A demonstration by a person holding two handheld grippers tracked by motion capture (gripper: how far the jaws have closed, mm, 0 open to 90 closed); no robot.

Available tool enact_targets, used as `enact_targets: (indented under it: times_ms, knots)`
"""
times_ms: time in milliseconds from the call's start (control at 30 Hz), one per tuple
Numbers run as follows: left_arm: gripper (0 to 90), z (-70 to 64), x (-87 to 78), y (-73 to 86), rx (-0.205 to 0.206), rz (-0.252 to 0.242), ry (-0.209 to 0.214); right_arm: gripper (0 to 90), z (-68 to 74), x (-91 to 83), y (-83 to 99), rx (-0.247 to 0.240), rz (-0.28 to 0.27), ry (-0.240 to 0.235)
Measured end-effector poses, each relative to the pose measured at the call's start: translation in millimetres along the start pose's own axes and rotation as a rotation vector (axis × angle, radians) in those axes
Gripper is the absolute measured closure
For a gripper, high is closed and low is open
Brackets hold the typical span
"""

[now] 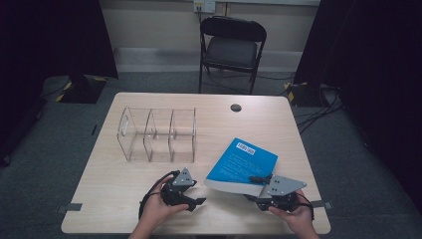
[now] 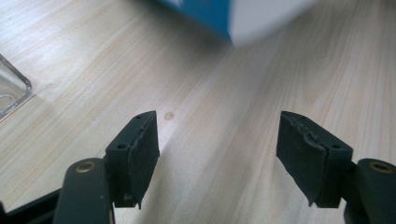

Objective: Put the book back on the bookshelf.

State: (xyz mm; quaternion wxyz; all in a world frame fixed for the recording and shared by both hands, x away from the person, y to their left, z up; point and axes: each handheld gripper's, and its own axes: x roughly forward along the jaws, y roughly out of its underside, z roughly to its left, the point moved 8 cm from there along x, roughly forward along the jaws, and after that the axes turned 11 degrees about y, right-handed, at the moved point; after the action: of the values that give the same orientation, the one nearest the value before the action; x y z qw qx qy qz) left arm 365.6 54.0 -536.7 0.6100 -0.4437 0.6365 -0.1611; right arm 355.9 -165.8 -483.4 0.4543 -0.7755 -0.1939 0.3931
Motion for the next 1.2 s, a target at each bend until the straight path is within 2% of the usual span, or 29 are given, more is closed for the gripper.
enact_targets:
  times_ms: [33, 67, 133, 200, 233, 333, 500, 533, 567, 700, 767, 800, 967, 1000, 1033, 1067, 1100, 1200]
  knots:
    - [29.9, 0.0, 0.0, 0.0, 0.000, 0.000, 0.000, 45.6, 0.0, 0.0, 0.0, 0.000, 0.000, 0.000]
    - [29.9, -0.2, 0.4, -0.2, 0.003, 0.002, 0.000, 47.9, -8.6, -4.3, -11.4, 0.066, -0.023, -0.002]
    - [29.8, 0.7, -0.2, -0.5, 0.019, 0.016, -0.011, 48.7, -10.7, -5.5, -14.5, 0.082, -0.027, -0.004]
    - [29.4, 1.3, -1.0, -0.6, 0.025, 0.021, -0.012, 50.0, -21.0, -9.5, -23.2, 0.125, -0.032, -0.006]
    - [29.4, 0.4, -0.1, -1.4, 0.010, 0.005, -0.012, 50.4, -24.7, -10.8, -26.1, 0.151, -0.029, -0.006]
    - [29.5, 1.6, -1.1, -0.5, 0.024, 0.019, -0.014, 52.2, -36.0, -13.6, -34.7, 0.204, -0.035, 0.004]
    - [29.8, 2.6, 0.9, 2.6, 0.028, 0.043, -0.020, 55.0, -58.7, -18.6, -47.4, 0.303, -0.081, 0.015]
    - [29.8, 2.0, 1.8, 2.6, 0.017, 0.033, -0.018, 55.2, -64.0, -19.8, -49.1, 0.326, -0.088, 0.016]
    - [30.0, 2.7, 2.0, 3.4, 0.025, 0.040, -0.014, 55.7, -69.2, -20.9, -50.7, 0.350, -0.095, 0.023]
    - [30.1, 3.3, 3.1, 4.1, 0.023, 0.054, -0.016, 57.6, -87.4, -25.0, -56.6, 0.395, -0.108, 0.044]
    - [30.1, 3.3, 3.3, 3.9, 0.040, 0.066, -0.021, 58.2, -97.0, -26.7, -58.6, 0.431, -0.118, 0.056]
    - [30.1, 2.0, 4.4, 3.1, 0.025, 0.053, -0.018, 58.5, -102.0, -28.4, -59.1, 0.451, -0.120, 0.060]
    - [30.2, 4.2, 5.1, 4.6, 0.044, 0.079, -0.025, 59.4, -127.9, -35.4, -58.6, 0.551, -0.146, 0.068]
    - [30.2, 3.2, 6.8, 3.8, 0.022, 0.057, -0.025, 59.6, -132.4, -36.7, -58.0, 0.571, -0.152, 0.070]
    - [30.2, 2.4, 8.9, 2.7, 0.011, 0.034, -0.021, 59.7, -137.7, -38.1, -57.2, 0.581, -0.155, 0.074]
    - [30.1, 4.3, 6.8, 4.4, 0.037, 0.071, -0.023, 59.7, -140.6, -38.8, -56.9, 0.591, -0.155, 0.076]
    - [30.1, 4.1, 6.9, 4.7, 0.038, 0.080, -0.021, 59.8, -144.1, -39.5, -56.4, 0.608, -0.160, 0.080]
    - [30.0, 2.3, 9.8, 4.5, 0.038, 0.073, -0.016, 60.0, -152.8, -41.9, -55.9, 0.612, -0.154, 0.102]
